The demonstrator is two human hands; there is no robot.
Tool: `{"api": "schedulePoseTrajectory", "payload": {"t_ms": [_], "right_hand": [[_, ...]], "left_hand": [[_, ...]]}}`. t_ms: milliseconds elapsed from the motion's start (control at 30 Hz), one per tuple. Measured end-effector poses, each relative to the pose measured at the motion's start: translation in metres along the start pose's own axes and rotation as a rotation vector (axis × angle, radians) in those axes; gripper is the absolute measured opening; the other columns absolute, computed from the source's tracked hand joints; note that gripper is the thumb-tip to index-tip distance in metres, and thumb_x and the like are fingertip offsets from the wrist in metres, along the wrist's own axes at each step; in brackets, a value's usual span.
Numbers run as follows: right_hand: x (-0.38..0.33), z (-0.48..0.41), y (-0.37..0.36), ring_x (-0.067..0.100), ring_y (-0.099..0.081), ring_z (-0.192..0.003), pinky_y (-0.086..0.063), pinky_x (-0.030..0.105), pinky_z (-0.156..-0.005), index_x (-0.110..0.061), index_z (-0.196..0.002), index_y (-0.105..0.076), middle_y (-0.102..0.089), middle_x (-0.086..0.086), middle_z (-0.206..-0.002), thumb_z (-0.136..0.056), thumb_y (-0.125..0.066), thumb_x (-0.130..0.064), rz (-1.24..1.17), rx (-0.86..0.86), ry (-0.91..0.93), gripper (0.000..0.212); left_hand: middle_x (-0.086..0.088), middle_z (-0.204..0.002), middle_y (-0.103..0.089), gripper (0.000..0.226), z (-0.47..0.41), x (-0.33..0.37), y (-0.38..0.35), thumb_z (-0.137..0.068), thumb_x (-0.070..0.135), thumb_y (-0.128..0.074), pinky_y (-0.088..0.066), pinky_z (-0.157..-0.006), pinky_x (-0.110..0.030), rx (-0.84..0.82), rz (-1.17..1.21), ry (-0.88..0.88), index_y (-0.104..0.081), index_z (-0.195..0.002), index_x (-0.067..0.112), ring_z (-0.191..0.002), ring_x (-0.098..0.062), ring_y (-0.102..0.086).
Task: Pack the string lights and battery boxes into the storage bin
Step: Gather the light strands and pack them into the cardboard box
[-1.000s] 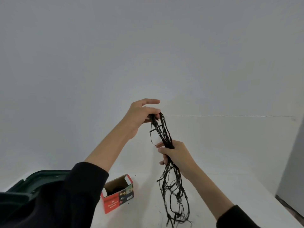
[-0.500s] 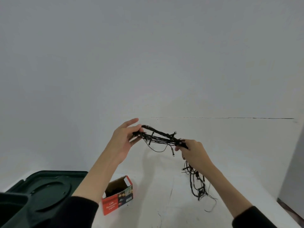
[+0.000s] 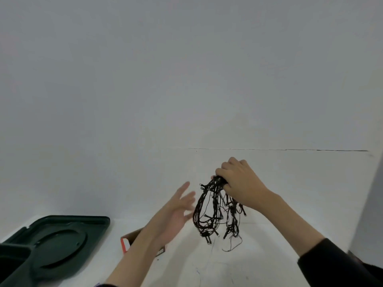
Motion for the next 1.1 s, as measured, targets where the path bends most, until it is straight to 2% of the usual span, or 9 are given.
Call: {"api": "schedulePoseTrajectory", "payload": {"t_ms": [133, 233, 333, 433, 533, 633, 767, 900, 1100], "right_hand": [[-0.005, -0.002, -0.001, 0.023, -0.057, -0.070, -0.043, 0.032, -0.058, -0.015, -0.073, -0.063, -0.059, 0.000, -0.067, -0.063, -0.075, -0.015, 0.089, 0.022, 0.146, 0.015], [-0.016, -0.005, 0.010, 0.023, -0.049, -0.073, -0.033, 0.030, -0.061, -0.011, -0.085, -0.060, -0.052, 0.002, -0.072, -0.070, -0.051, -0.007, -0.044, 0.036, 0.134, 0.017], [-0.020, -0.011, 0.020, 0.026, -0.050, -0.085, -0.041, 0.038, -0.071, -0.009, -0.094, -0.053, -0.054, 0.006, -0.087, -0.077, -0.041, 0.002, -0.384, -0.113, -0.020, 0.024], [-0.023, -0.014, 0.019, 0.029, -0.059, -0.102, -0.048, 0.037, -0.081, -0.010, -0.074, -0.048, -0.068, 0.012, -0.101, -0.075, -0.036, 0.008, -0.723, -0.120, -0.120, 0.021], [-0.023, -0.012, 0.016, 0.033, -0.059, -0.109, -0.049, 0.039, -0.083, -0.003, -0.075, -0.050, -0.068, 0.019, -0.103, -0.077, -0.036, 0.009, -0.815, -0.133, -0.209, 0.019], [-0.012, -0.006, 0.015, 0.024, -0.062, -0.106, -0.050, 0.038, -0.086, 0.000, -0.075, -0.057, -0.071, 0.009, -0.102, -0.080, -0.038, 0.008, -0.865, -0.151, -0.306, 0.021], [0.008, 0.007, 0.010, 0.017, -0.071, -0.069, -0.052, 0.032, -0.079, -0.002, -0.073, -0.065, -0.074, 0.007, -0.091, -0.083, -0.051, 0.003, -0.983, -0.273, -0.381, 0.018], [0.018, 0.021, -0.001, 0.022, -0.069, -0.068, -0.055, 0.025, -0.072, 0.003, -0.080, -0.068, -0.071, 0.010, -0.073, -0.081, -0.063, 0.005, -1.191, -0.298, -0.404, 0.006], [0.012, 0.035, -0.031, 0.016, -0.064, -0.062, -0.050, 0.023, -0.057, 0.006, -0.079, -0.065, -0.067, 0.012, -0.071, -0.084, -0.053, 0.014, -1.575, -0.224, -0.527, 0.015]], "left_hand": [[0.014, -0.146, -0.025, 0.109, -0.009, 0.015, -0.021, -0.059, 0.041, -0.079, -0.021, -0.108, -0.028, -0.052, -0.431, -0.141, -0.010, -0.144, 0.048, -0.137, -0.001, -0.020], [0.024, -0.140, -0.034, 0.111, -0.018, 0.012, -0.031, -0.067, 0.030, -0.081, -0.027, -0.105, -0.024, -0.068, -0.534, -0.193, -0.002, -0.143, 0.051, -0.129, 0.010, -0.033], [0.009, -0.130, -0.054, 0.088, -0.024, 0.005, -0.037, -0.069, 0.016, -0.078, -0.044, -0.097, -0.021, -0.104, -0.481, -0.237, -0.029, -0.141, 0.028, -0.118, 0.002, -0.052], [0.005, -0.100, -0.069, 0.041, -0.025, -0.002, -0.047, -0.071, 0.014, -0.072, -0.049, -0.079, -0.015, -0.114, -0.459, -0.256, -0.060, -0.109, 0.019, -0.099, -0.005, -0.063], [-0.007, -0.082, -0.067, 0.004, -0.025, -0.010, -0.051, -0.075, 0.015, -0.066, -0.050, -0.081, -0.021, -0.115, -0.459, -0.243, -0.063, -0.078, 0.015, -0.083, -0.015, -0.067], [-0.008, -0.078, -0.061, 0.012, -0.024, -0.010, -0.046, -0.079, 0.014, -0.062, -0.048, -0.080, -0.029, -0.095, -0.491, -0.183, -0.056, -0.068, 0.014, -0.061, -0.016, -0.059], [-0.010, -0.081, -0.063, 0.028, -0.020, 0.004, -0.031, -0.082, 0.024, -0.064, -0.047, -0.072, -0.026, -0.117, -0.824, -0.041, -0.059, -0.055, 0.020, -0.060, -0.013, -0.054], [0.005, -0.066, -0.055, 0.020, -0.015, 0.018, -0.019, -0.086, 0.033, -0.062, -0.034, -0.058, -0.016, -0.150, -1.007, 0.007, -0.063, -0.070, 0.023, -0.057, -0.004, -0.047], [0.011, -0.075, -0.061, 0.017, -0.010, 0.004, -0.008, -0.068, 0.040, -0.067, -0.035, -0.081, -0.028, -0.074, -0.632, 0.002, -0.066, -0.068, 0.023, -0.083, -0.008, -0.055]]}}
Point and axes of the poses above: each hand's wrist, its own z-axis away from the middle knuckle, its own y-axis out of the back of the hand, x = y × z, the point moved 1 cm from there along -z, towards the middle knuckle
